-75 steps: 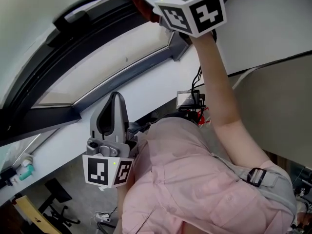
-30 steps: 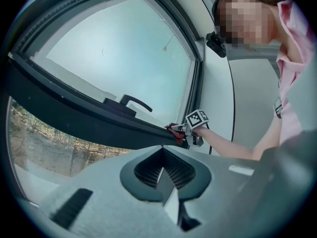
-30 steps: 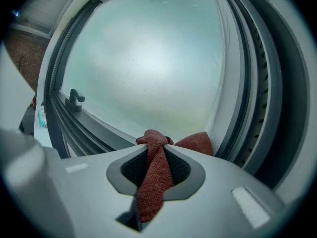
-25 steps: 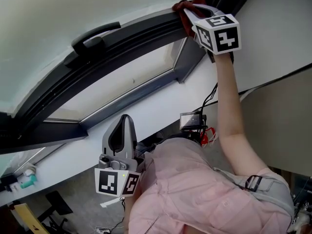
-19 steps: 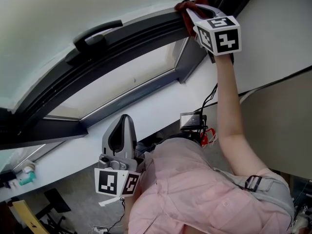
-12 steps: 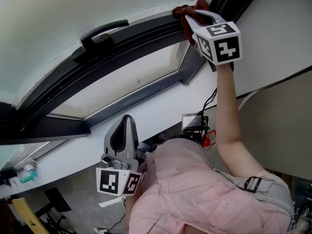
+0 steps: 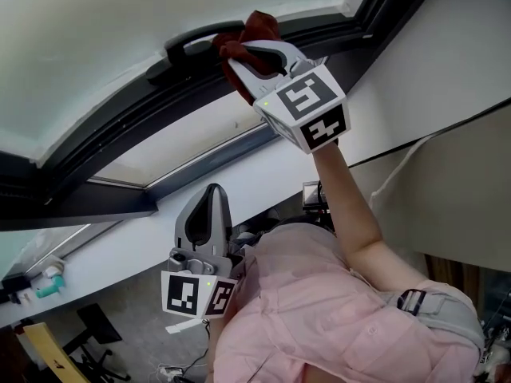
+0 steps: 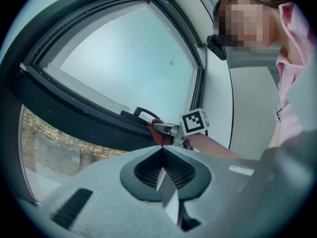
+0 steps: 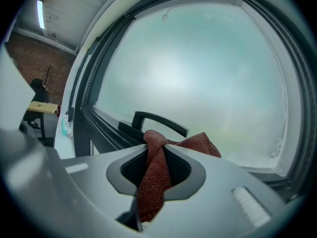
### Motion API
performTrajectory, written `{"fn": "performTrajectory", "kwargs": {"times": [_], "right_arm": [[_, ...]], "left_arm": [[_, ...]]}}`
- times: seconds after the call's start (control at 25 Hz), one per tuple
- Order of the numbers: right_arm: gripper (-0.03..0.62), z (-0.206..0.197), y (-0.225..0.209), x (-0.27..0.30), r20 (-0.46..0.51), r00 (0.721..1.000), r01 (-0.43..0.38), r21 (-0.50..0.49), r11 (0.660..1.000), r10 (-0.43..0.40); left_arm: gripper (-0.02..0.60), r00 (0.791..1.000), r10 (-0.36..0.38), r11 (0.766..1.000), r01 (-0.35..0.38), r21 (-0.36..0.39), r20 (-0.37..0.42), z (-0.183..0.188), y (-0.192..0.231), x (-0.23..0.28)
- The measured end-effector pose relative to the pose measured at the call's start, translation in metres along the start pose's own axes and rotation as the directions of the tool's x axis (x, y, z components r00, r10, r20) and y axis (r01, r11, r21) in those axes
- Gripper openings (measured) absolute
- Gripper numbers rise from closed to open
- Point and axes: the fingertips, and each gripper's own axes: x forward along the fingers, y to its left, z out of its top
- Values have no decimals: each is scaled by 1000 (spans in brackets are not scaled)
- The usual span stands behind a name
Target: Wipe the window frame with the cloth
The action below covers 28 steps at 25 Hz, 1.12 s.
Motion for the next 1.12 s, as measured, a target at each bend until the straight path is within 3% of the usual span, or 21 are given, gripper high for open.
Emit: {"fn": "performTrajectory", "kwargs": {"times": [0.16,0.4,1.12], "right_arm": [[73,6,11,15,-54,998,-25,-29,999,23],[72,7,8,20,-41,998,-42,31,999,44],[72,7,5,20,-5,999,53,12,999,-53]], "left_arm": [[-5,1000,13,1000,-13,-10,3,11,17,-23],[-5,1000,3,1000,-3,-30,-5,5,40,-48],[-5,999,-34,999,33,-42,-25,1,50,-59]]}}
